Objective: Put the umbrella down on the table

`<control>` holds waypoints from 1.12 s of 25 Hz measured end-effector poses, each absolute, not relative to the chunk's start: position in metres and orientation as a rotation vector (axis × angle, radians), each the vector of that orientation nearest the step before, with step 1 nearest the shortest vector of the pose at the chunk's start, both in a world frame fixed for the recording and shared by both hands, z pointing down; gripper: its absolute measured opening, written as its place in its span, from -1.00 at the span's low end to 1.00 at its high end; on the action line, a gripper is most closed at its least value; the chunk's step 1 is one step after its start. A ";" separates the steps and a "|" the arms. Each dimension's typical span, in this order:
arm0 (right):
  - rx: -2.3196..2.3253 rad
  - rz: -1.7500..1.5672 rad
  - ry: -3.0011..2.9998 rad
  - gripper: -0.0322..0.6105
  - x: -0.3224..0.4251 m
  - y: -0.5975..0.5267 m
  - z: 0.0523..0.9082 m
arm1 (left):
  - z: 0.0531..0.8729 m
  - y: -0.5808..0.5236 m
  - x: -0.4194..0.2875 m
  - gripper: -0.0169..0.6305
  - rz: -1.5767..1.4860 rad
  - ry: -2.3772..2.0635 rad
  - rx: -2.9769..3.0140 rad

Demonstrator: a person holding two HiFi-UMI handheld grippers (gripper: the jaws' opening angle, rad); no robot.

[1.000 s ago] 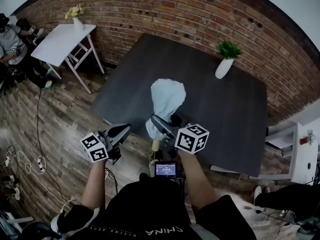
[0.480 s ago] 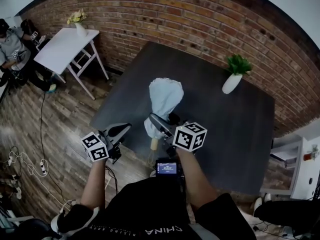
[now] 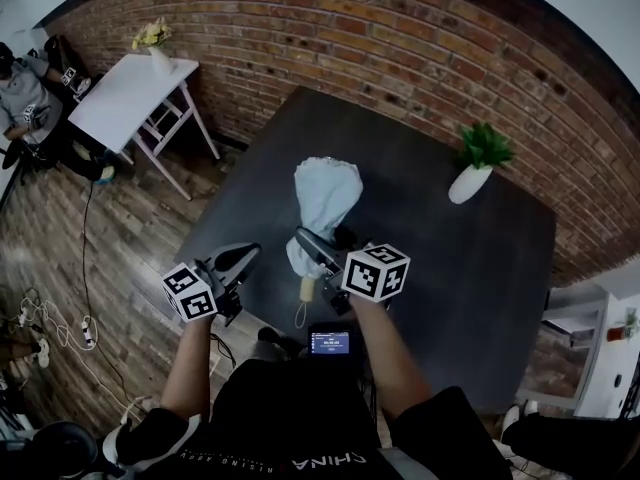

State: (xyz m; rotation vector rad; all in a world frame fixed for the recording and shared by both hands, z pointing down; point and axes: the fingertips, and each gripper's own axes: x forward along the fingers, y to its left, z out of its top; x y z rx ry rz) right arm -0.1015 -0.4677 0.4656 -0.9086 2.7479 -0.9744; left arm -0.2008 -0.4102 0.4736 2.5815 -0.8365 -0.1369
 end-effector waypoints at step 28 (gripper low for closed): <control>-1.042 -1.081 2.794 0.05 -0.137 -0.542 0.489 | 0.487 -0.496 -0.226 -0.94 -0.074 -0.751 2.608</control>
